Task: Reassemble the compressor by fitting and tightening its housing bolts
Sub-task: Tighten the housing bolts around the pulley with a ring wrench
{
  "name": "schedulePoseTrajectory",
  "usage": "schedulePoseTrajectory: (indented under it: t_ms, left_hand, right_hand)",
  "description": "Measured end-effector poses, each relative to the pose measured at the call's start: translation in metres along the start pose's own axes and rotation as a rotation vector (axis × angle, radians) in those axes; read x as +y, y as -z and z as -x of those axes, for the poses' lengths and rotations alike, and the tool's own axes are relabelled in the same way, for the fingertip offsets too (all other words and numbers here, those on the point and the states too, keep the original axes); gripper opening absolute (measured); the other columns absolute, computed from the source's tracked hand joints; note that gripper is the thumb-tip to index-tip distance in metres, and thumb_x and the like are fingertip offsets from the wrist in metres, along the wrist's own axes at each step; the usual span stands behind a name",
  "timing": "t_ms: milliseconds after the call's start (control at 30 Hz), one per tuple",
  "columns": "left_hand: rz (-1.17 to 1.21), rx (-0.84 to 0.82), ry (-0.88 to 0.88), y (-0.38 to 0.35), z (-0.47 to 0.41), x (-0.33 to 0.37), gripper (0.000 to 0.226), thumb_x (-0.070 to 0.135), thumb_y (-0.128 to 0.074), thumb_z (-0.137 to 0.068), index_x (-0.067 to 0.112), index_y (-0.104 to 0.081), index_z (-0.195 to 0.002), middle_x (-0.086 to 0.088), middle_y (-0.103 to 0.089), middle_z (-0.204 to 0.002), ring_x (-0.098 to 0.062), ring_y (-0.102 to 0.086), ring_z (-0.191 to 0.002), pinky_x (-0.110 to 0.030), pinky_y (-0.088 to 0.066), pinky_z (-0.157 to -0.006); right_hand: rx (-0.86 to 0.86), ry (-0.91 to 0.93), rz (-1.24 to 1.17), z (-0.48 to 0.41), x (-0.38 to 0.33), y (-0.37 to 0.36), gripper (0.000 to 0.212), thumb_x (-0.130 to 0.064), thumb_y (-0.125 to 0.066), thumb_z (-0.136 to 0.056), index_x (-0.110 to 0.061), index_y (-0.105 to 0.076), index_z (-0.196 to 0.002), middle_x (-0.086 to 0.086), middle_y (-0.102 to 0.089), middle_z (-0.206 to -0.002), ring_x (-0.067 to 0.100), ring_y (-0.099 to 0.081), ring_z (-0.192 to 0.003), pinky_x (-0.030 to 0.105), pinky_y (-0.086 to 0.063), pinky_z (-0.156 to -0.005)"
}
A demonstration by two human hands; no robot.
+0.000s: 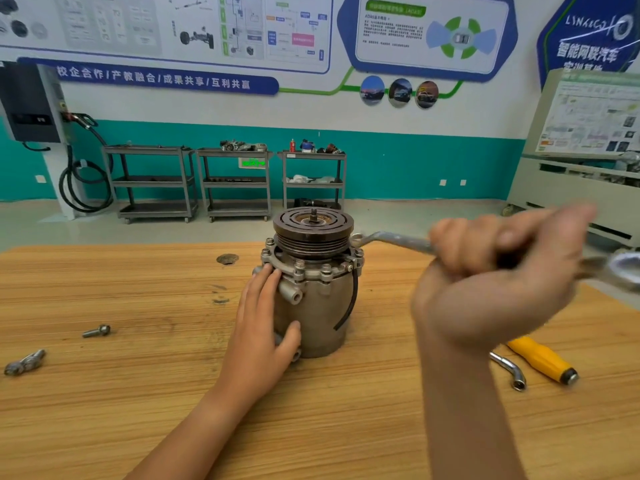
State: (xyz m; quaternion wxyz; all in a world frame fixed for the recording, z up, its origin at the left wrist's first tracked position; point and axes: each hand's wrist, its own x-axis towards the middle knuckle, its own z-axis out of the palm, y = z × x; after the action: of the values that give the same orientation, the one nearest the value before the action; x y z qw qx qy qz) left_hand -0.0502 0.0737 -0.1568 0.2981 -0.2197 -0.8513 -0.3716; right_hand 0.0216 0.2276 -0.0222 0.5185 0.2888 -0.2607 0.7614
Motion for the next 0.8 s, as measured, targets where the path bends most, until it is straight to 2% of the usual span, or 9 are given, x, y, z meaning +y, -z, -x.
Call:
schedulePoseTrajectory:
  t_ms: [100,167,267,600,800]
  left_hand:
    - [0.003,-0.006,0.003,-0.001,-0.001,-0.001,0.077,0.019,-0.061,-0.088,0.038,-0.006,-0.139,0.037,0.008,-0.141,0.012,0.008,-0.136,0.002,0.005,-0.102]
    - [0.002,-0.015,0.003,-0.001,0.000,-0.001,0.077,0.019,-0.061,-0.088,0.038,-0.006,-0.139,0.036,0.007,-0.142,0.010,0.007,-0.138,0.001,0.005,-0.102]
    - [-0.011,-0.011,-0.003,0.000,-0.001,-0.002,0.078,0.018,-0.062,-0.087,0.037,-0.007,-0.138,0.034,0.005,-0.143,0.003,0.002,-0.141,0.000,0.005,-0.104]
    - [-0.010,-0.013,-0.005,0.000,0.000,-0.003,0.078,0.015,-0.062,-0.086,0.034,-0.009,-0.140,0.029,0.001,-0.146,0.001,0.000,-0.142,-0.003,0.002,-0.107]
    - [-0.011,-0.019,0.006,0.000,0.000,-0.002,0.076,0.016,-0.061,-0.087,0.034,-0.009,-0.139,0.032,0.002,-0.144,0.008,0.004,-0.139,-0.002,0.002,-0.106]
  right_hand:
    - [0.290,-0.211,0.030,-0.041,0.003,0.022,0.048,-0.024,-0.023,-0.104,-0.019,-0.036,-0.057,-0.010,-0.019,-0.038,0.008,-0.010,-0.037,0.019,-0.016,-0.044]
    - [0.451,-0.379,0.062,-0.060,0.017,0.039,0.043,-0.030,-0.028,-0.102,-0.018,-0.029,-0.061,-0.007,-0.016,-0.041,0.012,-0.008,-0.040,0.021,-0.013,-0.043]
    - [0.573,-0.520,0.053,-0.072,0.037,0.059,0.043,-0.029,-0.031,-0.101,-0.018,-0.028,-0.060,-0.007,-0.016,-0.041,0.011,-0.010,-0.037,0.018,-0.013,-0.040]
    - [0.644,-0.695,0.075,-0.082,0.065,0.080,0.034,-0.016,-0.027,-0.096,-0.019,-0.025,-0.062,-0.007,-0.016,-0.039,0.011,-0.012,-0.033,0.016,-0.014,-0.038]
    - [0.519,-0.726,0.168,-0.090,0.071,0.070,0.039,-0.022,-0.028,-0.100,-0.019,-0.025,-0.061,-0.007,-0.016,-0.038,0.010,-0.013,-0.032,0.016,-0.015,-0.038]
